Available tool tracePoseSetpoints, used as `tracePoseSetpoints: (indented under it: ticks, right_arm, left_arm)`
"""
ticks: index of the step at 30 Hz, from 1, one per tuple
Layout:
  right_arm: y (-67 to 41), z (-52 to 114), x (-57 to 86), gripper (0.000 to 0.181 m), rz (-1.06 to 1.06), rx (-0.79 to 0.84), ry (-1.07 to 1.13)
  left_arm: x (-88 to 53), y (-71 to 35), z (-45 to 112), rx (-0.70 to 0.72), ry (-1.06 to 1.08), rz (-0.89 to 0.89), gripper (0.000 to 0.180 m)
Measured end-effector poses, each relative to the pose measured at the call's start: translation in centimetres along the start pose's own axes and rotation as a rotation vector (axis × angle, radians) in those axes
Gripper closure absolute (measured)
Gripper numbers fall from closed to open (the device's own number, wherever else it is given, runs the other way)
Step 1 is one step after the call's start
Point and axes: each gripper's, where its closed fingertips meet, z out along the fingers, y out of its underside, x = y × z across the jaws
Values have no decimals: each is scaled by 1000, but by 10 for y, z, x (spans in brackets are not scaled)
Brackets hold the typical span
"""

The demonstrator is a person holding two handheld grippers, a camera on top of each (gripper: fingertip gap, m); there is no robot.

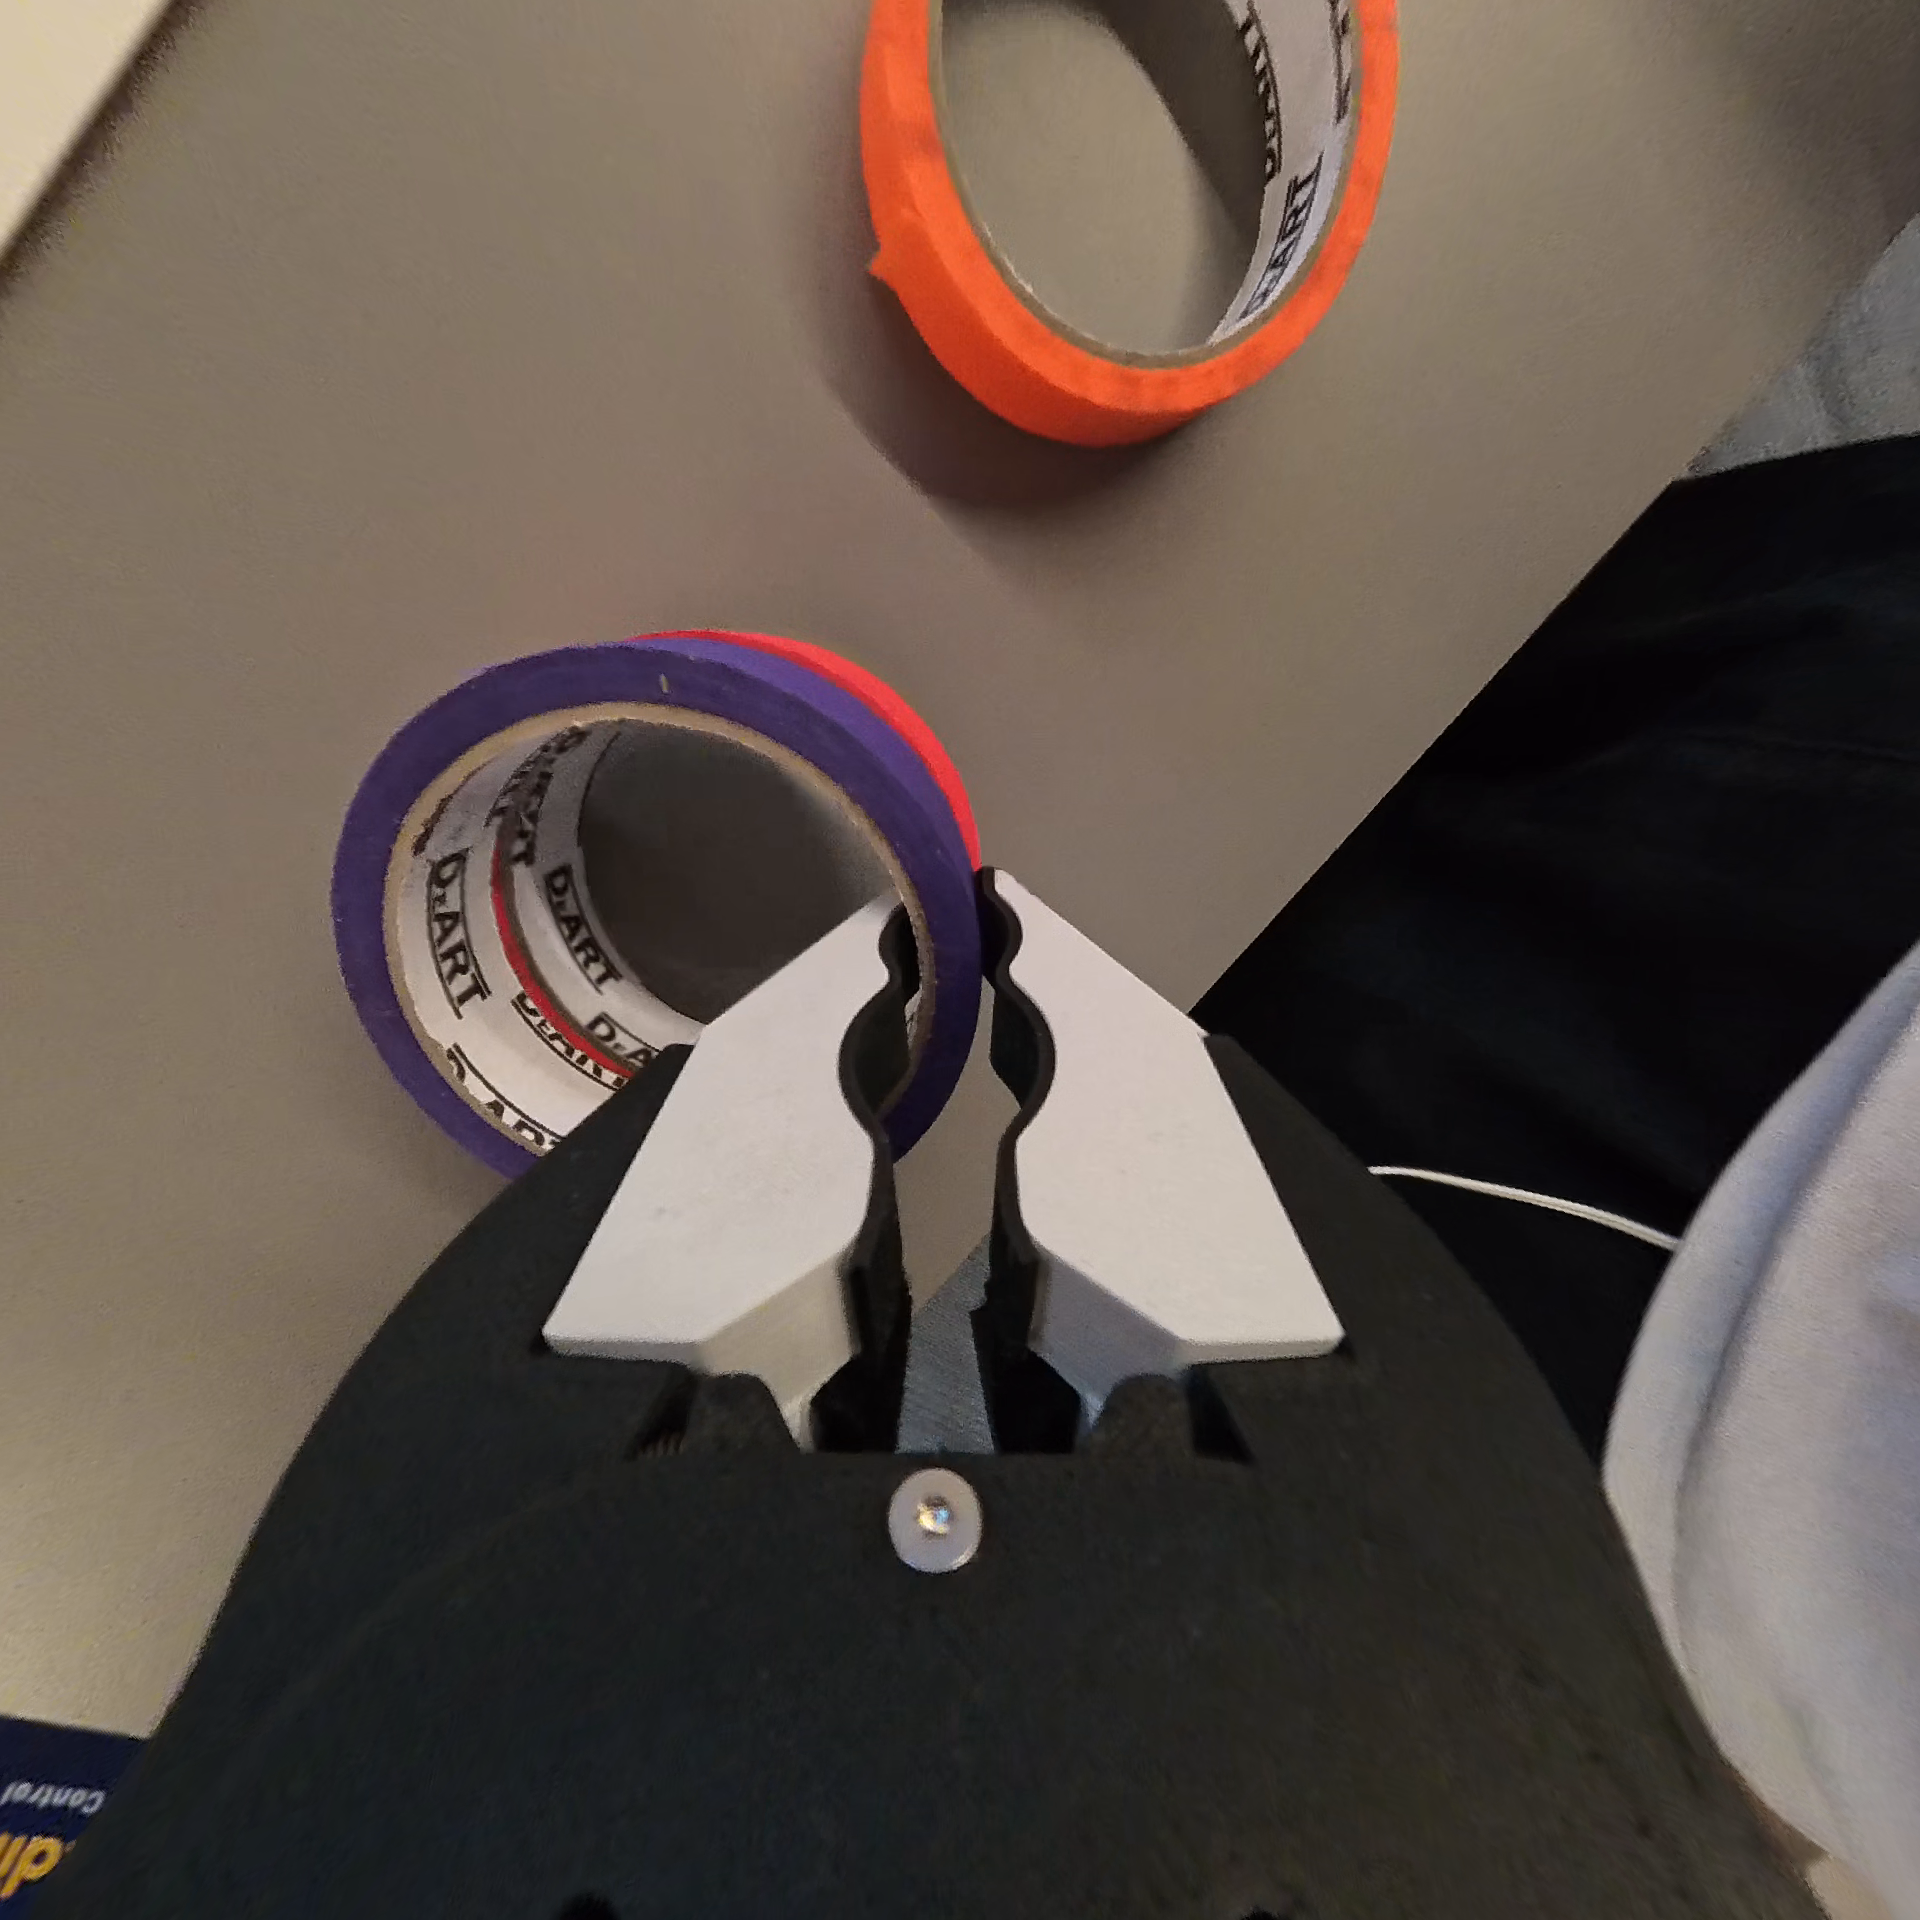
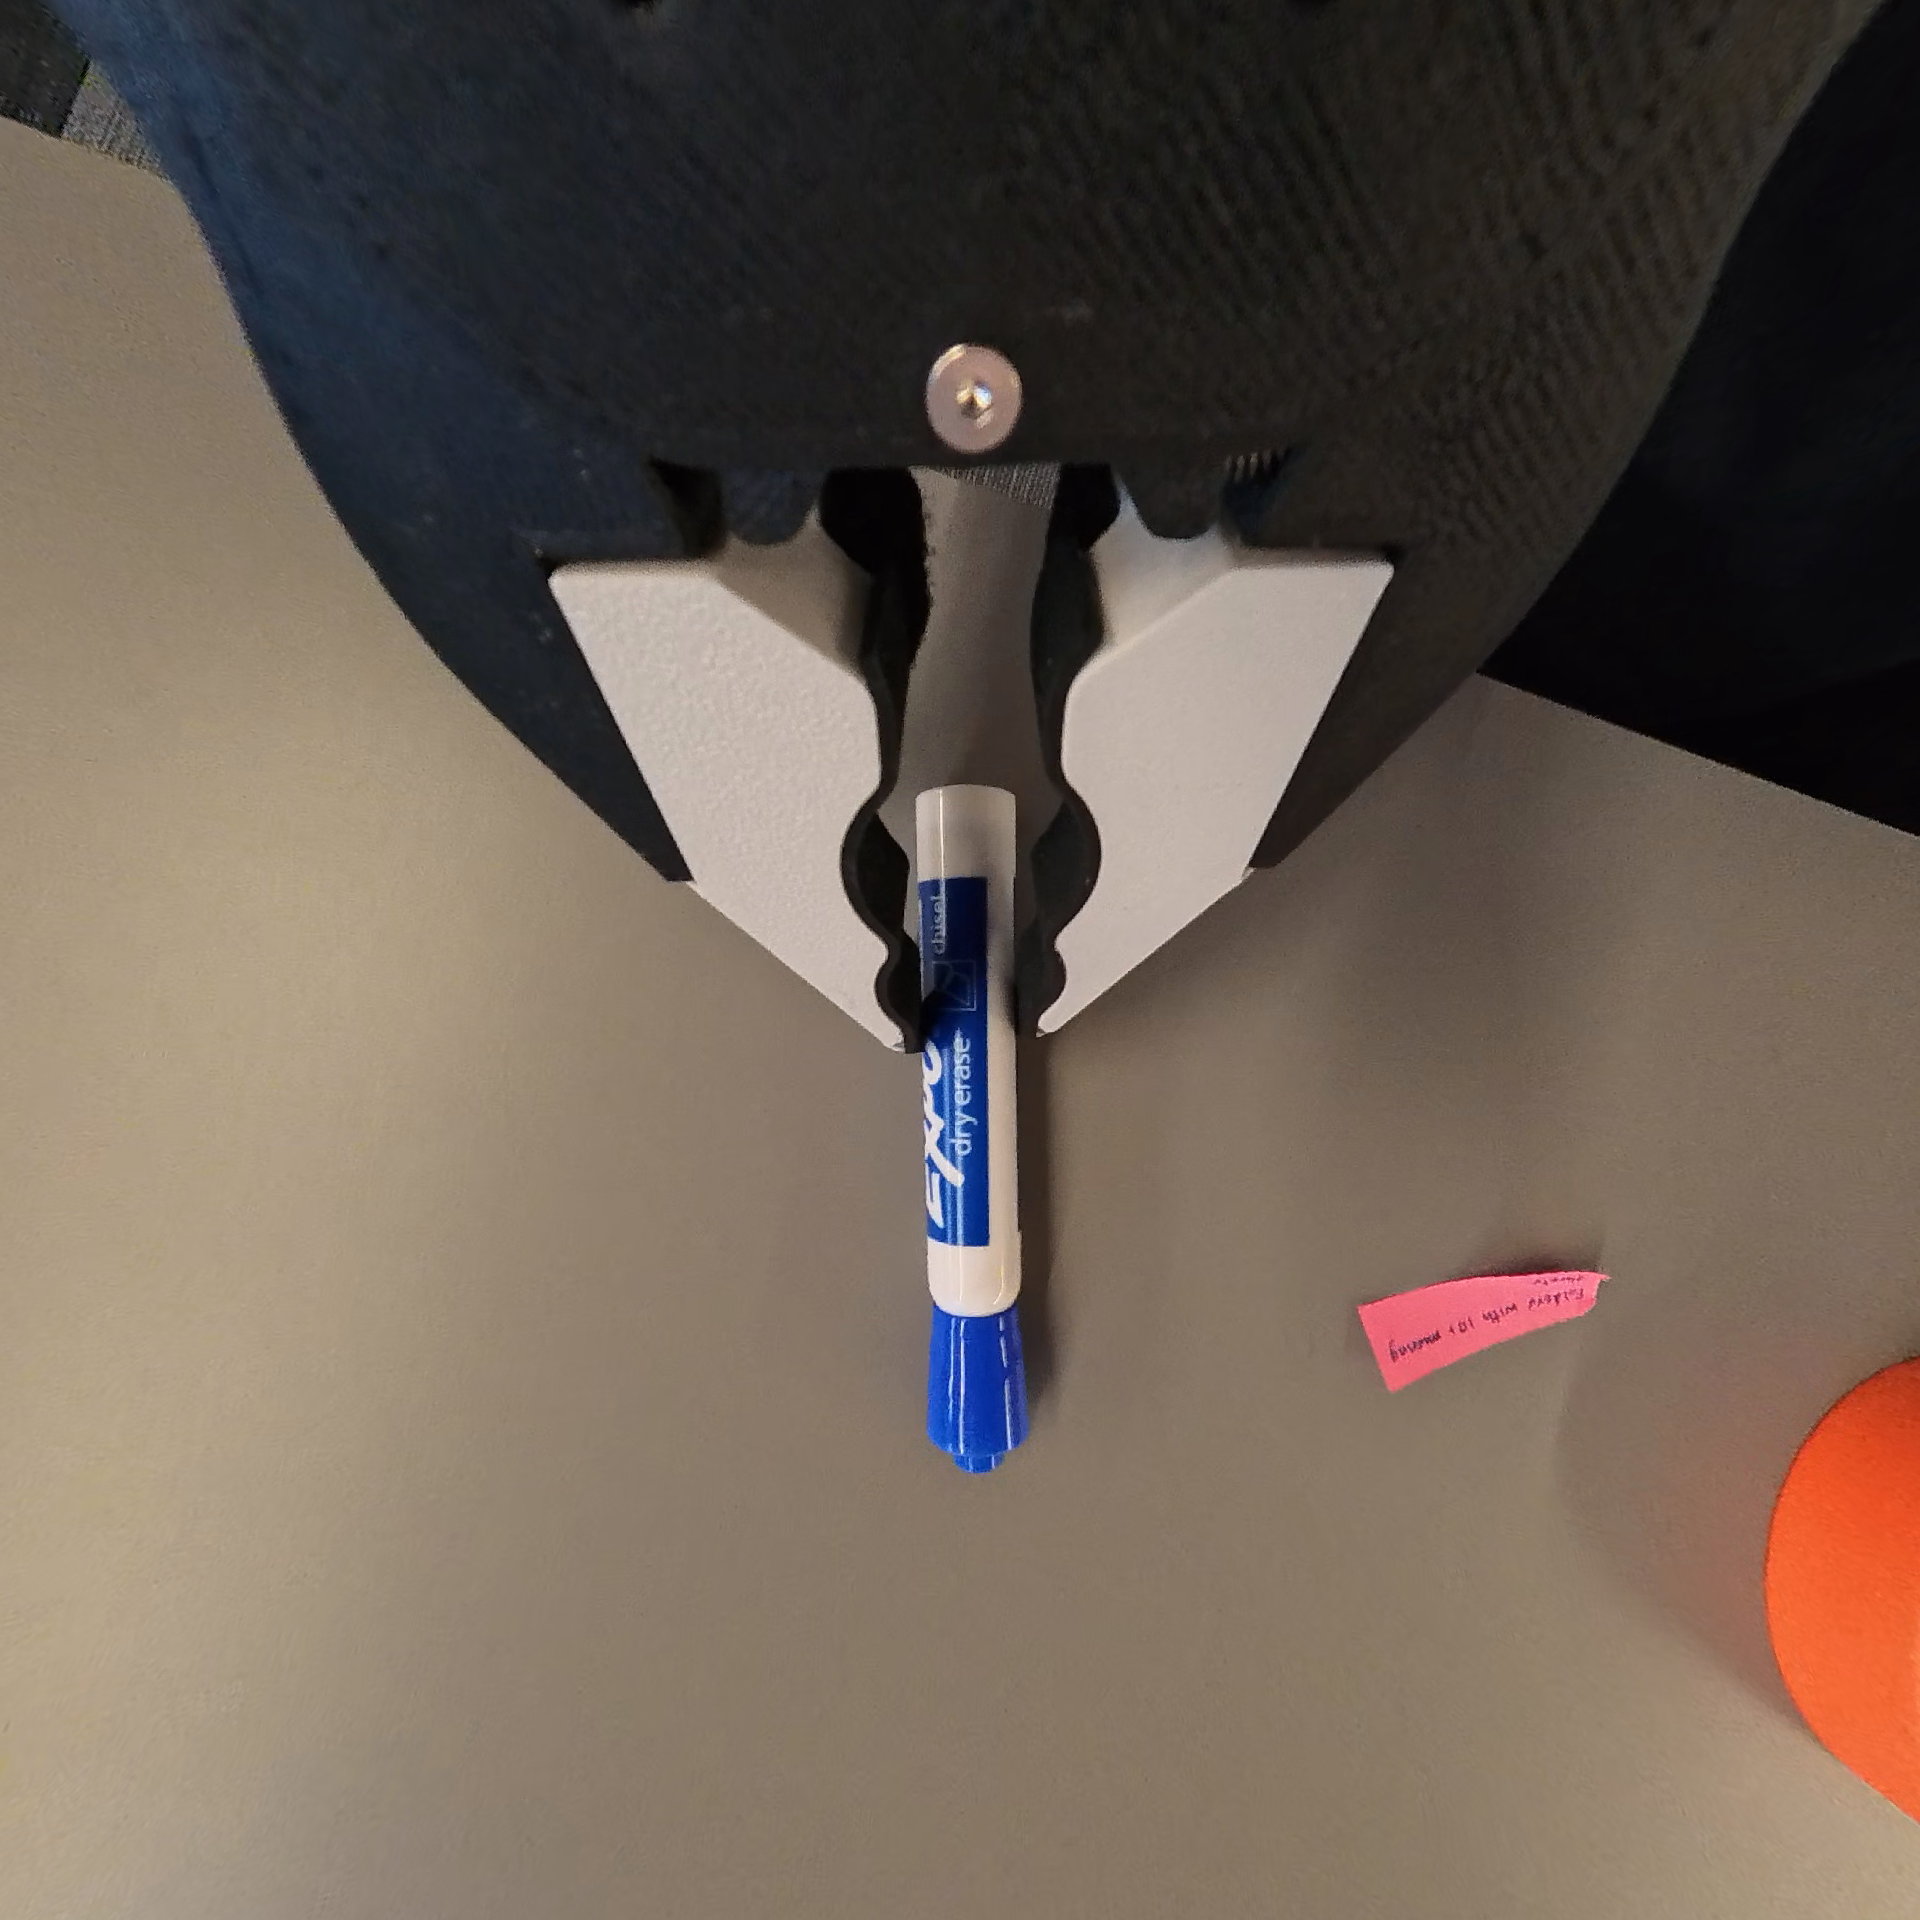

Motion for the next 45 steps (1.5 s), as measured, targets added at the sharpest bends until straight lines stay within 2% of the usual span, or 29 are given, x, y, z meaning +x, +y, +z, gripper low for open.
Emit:
tracePoseSetpoints:
  ticks: [3,7,11,15,19,22,25,29,32,35,37,40,45]
  right_arm:
    - [1,-1,2,164,18,1,3]
    - [-1,0,2,164,38,17,1]
    - [-5,2,3,164,61,26,0]
    - [-9,5,2,163,66,27,0]
    - [-15,5,-1,135,76,64,7]
    - [-21,0,-1,129,103,120,46]
    - [-28,-7,-8,130,124,179,49]
    - [-36,-10,-19,132,128,222,35]
    - [-40,-12,-21,134,156,253,20]
    - [-42,-15,-19,135,198,272,2]
    - [-43,-18,-15,136,224,286,-5]
    - [-44,-23,-9,139,264,315,-22]
    - [-40,-26,-2,141,286,330,-41]
  left_arm:
    - [11,-23,-16,64,-8,39,172]
    - [43,-73,-20,109,-58,291,172]
    - [62,-97,14,19,-99,527,172]
    - [72,-98,41,-70,-46,602,172]
    - [73,-94,53,-168,-58,685,171]
    - [76,-99,55,-178,-27,655,170]
    - [79,-106,54,-159,26,571,145]
    - [81,-106,54,-199,63,504,139]
    - [78,-107,61,-247,-21,512,136]
    - [66,-104,67,-312,-203,542,134]
    - [64,-102,71,-333,-281,532,126]
    - [68,-101,76,-373,-295,498,128]
    - [59,-87,89,-535,-276,386,120]
